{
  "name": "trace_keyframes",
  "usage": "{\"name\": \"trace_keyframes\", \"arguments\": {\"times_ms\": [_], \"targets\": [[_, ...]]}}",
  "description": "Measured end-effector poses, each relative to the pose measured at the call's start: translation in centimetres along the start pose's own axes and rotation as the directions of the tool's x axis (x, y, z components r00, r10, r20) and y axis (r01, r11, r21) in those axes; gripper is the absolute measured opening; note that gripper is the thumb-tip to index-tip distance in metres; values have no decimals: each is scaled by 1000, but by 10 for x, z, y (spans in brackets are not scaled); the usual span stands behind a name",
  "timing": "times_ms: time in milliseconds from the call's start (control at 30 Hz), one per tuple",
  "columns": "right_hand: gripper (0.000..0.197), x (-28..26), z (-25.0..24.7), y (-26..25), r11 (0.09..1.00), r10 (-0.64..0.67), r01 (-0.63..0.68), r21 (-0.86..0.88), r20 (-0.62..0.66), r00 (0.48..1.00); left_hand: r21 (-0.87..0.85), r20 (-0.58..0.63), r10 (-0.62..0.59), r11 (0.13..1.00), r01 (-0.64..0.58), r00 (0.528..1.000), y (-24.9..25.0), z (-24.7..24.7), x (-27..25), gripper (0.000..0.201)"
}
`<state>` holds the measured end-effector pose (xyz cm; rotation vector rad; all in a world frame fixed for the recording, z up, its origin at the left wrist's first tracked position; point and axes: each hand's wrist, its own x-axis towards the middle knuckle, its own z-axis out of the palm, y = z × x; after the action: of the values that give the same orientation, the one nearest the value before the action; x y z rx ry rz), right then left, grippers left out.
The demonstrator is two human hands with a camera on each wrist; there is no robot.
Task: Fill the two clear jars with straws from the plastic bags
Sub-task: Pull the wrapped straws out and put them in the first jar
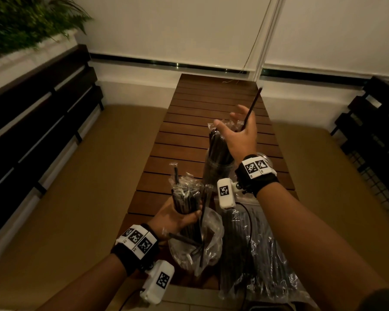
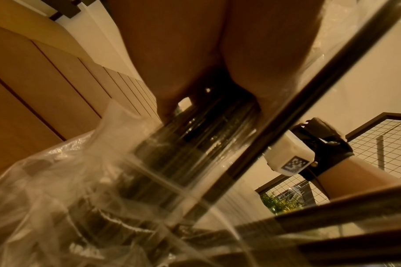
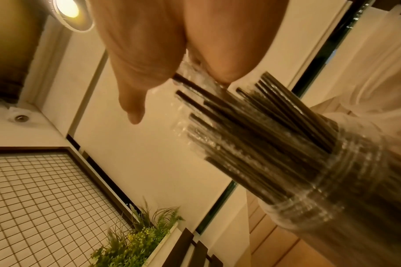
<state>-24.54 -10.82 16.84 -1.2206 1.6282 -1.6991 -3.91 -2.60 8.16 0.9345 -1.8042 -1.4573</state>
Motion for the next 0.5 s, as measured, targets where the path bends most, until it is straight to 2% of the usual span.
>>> {"name": "trace_keyframes", "arguments": {"times_ms": [167, 267, 367, 433, 500], "targets": [[30, 3, 0, -11, 996, -82, 78, -45, -107, 991, -4, 5, -14, 1000, 14, 1000, 0, -1, 1, 15], [35, 4, -1, -10, 986, -100, 79, -146, -147, 984, -11, 14, -19, 1000, 19, 1000, 2, -1, 0, 13], [39, 7, -2, 1, 918, -108, 76, -390, -60, 992, -14, 19, -23, 1000, 23, 1000, 3, -1, -1, 14], [39, 9, -4, 10, 829, -51, 62, -556, 37, 998, -15, 13, -23, 1000, 23, 1000, 3, -1, -1, 16], [40, 10, -7, 12, 827, 40, -17, -561, 29, 999, -17, 10, -22, 1000, 22, 1000, 4, 0, -2, 16]]}}
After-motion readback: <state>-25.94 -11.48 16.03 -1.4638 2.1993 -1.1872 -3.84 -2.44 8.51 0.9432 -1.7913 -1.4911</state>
